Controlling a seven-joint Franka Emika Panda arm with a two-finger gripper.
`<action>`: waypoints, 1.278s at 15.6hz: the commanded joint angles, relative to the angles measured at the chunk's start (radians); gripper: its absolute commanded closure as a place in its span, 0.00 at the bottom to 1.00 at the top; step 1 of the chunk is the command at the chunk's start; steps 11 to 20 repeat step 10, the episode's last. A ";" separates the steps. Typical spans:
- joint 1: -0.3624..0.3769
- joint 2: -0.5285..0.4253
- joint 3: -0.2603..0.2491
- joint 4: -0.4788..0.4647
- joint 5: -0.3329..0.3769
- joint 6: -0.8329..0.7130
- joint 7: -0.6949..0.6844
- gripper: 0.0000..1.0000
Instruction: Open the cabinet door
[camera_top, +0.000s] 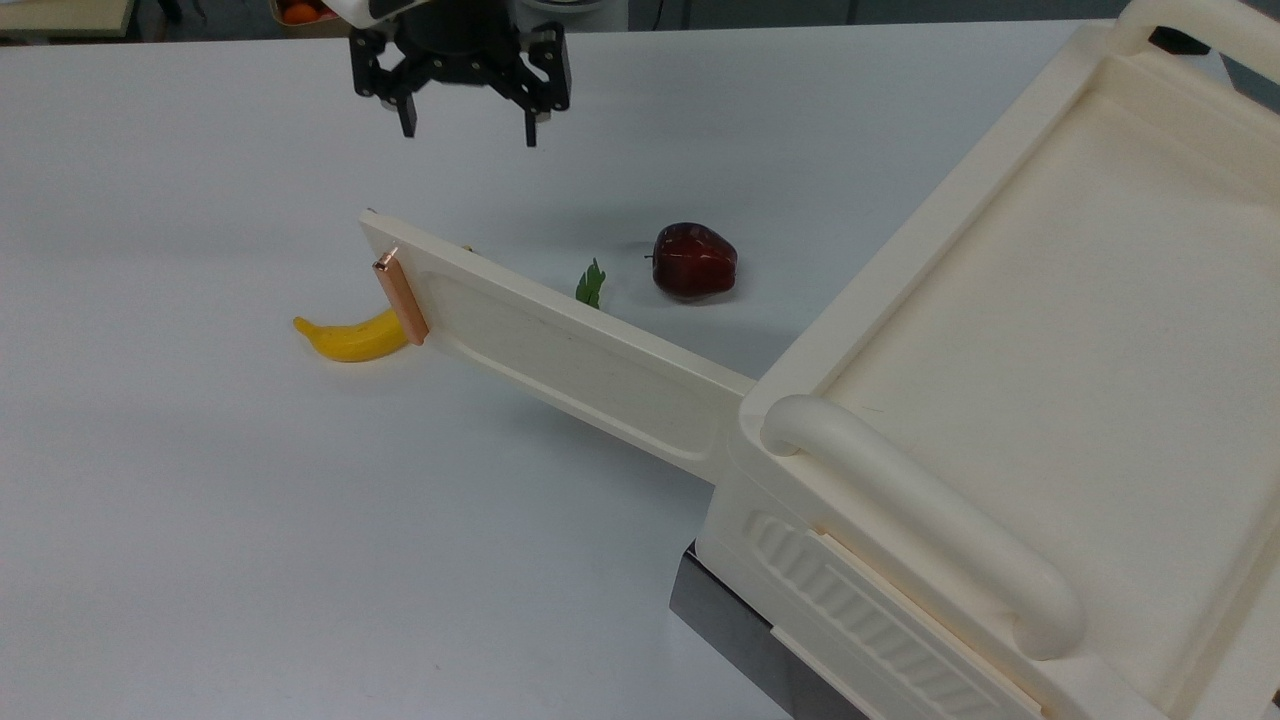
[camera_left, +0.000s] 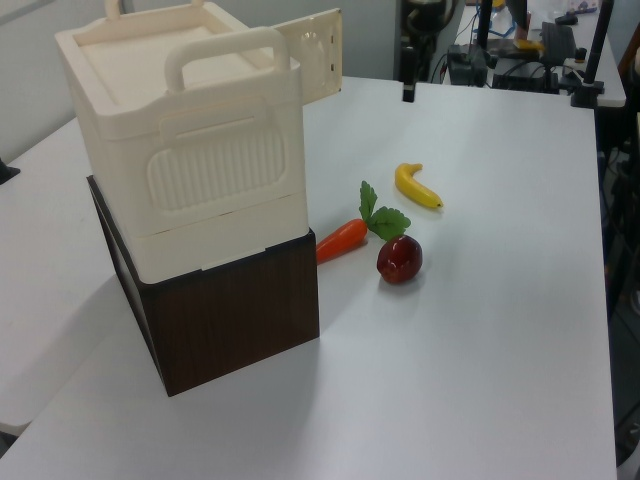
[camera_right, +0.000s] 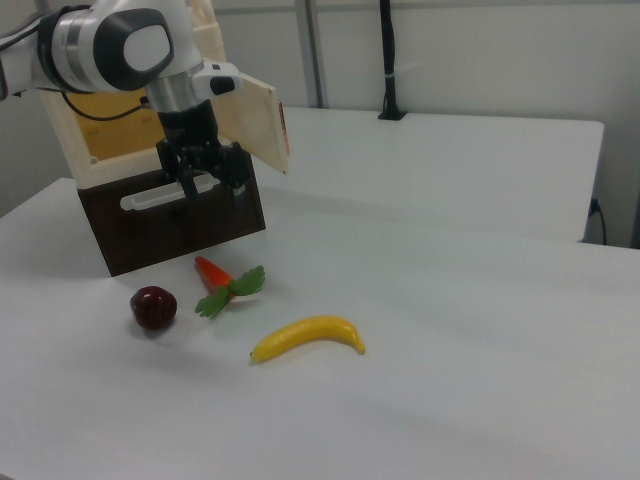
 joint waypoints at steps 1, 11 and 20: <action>-0.008 -0.147 -0.025 -0.198 -0.008 -0.003 -0.024 0.00; -0.039 -0.185 -0.025 -0.192 -0.005 -0.059 -0.015 0.00; -0.039 -0.185 -0.025 -0.192 -0.005 -0.059 -0.015 0.00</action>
